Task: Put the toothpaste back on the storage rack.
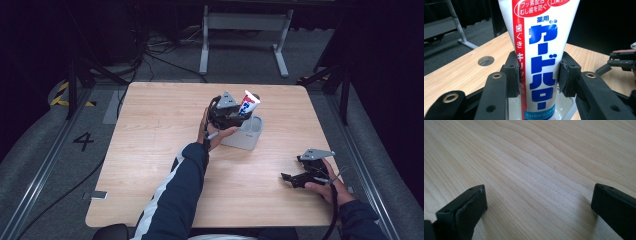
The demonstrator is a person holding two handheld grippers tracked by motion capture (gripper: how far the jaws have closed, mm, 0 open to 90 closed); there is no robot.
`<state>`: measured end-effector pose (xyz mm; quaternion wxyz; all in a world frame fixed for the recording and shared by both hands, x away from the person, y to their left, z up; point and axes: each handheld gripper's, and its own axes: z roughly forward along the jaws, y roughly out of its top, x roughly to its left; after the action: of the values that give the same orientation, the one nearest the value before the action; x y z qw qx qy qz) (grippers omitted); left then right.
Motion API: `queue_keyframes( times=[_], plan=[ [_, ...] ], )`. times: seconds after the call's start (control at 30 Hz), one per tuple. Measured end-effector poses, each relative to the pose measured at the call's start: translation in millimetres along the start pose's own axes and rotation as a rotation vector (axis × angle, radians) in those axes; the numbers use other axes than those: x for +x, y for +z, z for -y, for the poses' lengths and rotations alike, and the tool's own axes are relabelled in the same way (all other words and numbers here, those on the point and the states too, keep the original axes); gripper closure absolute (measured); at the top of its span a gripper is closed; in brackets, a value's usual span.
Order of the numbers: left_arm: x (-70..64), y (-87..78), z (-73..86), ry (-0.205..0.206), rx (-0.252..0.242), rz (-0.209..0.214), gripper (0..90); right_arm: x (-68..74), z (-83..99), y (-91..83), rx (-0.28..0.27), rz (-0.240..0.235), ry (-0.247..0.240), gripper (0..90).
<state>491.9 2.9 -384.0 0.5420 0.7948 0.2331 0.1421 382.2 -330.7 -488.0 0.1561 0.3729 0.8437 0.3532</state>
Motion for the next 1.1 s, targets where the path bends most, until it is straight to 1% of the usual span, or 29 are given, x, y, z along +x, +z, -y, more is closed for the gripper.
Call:
queue_keyframes(
  times=[0.1,0.13,0.17,0.33,0.43,0.57,0.6,0.63,0.67,0.7,0.77,0.83,0.9,1.03,1.1],
  plan=[
    [0.1,-0.6,0.5,0.004,0.007,-0.003,59.2,0.0,0.0,0.0,0.0,0.0,0.0,0.5],
    [0.8,-1.1,0.5,0.011,0.01,-0.006,59.1,0.0,0.0,0.0,0.0,0.0,0.0,0.5],
    [0.7,-1.4,0.9,0.005,0.012,-0.004,59.0,0.0,0.0,0.0,0.0,0.0,0.0,0.5],
    [1.8,-2.6,1.9,0.011,0.029,0.004,58.7,0.0,0.0,0.0,0.0,0.0,0.0,0.5],
    [2.3,-2.9,1.8,0.024,0.046,0.001,58.3,0.0,0.0,0.0,0.0,0.0,0.0,0.5],
    [2.2,-2.4,1.8,0.024,0.06,0.005,56.8,0.0,0.0,0.0,0.0,0.0,0.0,0.5],
    [2.2,-2.4,1.5,0.033,0.074,0.001,55.7,0.0,0.0,0.0,0.0,0.0,0.0,0.5],
    [1.9,-1.9,1.5,0.035,0.077,-0.003,55.2,0.0,0.0,0.0,0.0,0.0,0.0,0.5],
    [1.6,-1.2,1.7,0.033,0.083,0.006,55.0,0.0,0.0,0.0,0.0,0.0,0.0,0.5],
    [1.8,-0.7,1.9,0.046,0.089,0.008,55.0,0.0,0.0,0.0,0.0,0.0,0.0,0.5],
    [0.4,0.6,2.2,0.044,0.101,0.003,55.3,0.0,0.0,0.0,0.0,0.0,0.0,0.5],
    [0.1,1.3,2.2,0.047,0.103,0.005,55.4,0.0,0.0,0.0,0.0,0.0,0.0,0.5],
    [0.3,1.5,2.2,0.057,0.108,0.012,55.7,0.0,0.0,0.0,0.0,0.0,0.0,0.5],
    [-0.2,1.0,2.7,0.061,0.115,0.017,56.4,0.0,0.0,0.0,0.0,0.0,0.0,0.5],
    [0.1,0.9,3.5,0.056,0.118,0.018,56.5,0.0,0.0,0.0,0.0,0.0,0.0,0.5]
  ],
)
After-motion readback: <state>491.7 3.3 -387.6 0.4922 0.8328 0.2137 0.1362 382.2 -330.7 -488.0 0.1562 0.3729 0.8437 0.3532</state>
